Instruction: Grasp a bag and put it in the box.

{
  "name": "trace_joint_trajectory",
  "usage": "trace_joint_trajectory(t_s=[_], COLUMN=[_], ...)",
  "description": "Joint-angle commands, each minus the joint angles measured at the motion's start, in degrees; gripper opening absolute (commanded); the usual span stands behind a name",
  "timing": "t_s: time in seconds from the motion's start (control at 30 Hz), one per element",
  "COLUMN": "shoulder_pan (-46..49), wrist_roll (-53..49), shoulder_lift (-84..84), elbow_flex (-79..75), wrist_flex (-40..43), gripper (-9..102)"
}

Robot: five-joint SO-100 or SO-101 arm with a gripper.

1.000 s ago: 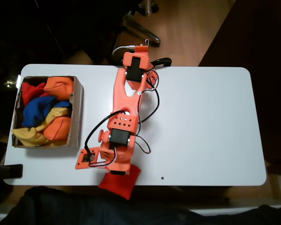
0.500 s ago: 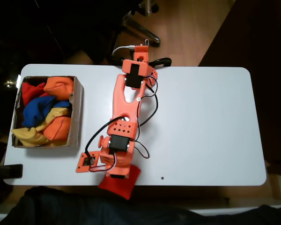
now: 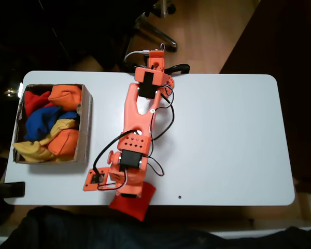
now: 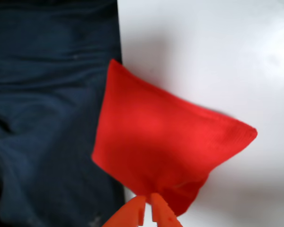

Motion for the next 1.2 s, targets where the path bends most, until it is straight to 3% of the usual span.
trace_joint_trajectory(t_s=[0.0, 0.37, 0.53, 0.77, 0.93, 1.17], shoulder_pan=[0.4, 1.1, 1.4, 1.4, 0.9, -0.1], wrist_roll=[0.3, 0.3, 2.6, 5.2, 6.5, 7.6], shoulder_lift=[0.9, 1.8, 1.7, 1.2, -0.2, -1.7], elbow_flex=[-3.1, -1.9, -1.1, -0.4, -0.3, -0.3], wrist_flex=[-0.7, -0.3, -0.1, 1.8, 4.3, 7.1], gripper=[1, 8, 26, 36, 51, 54])
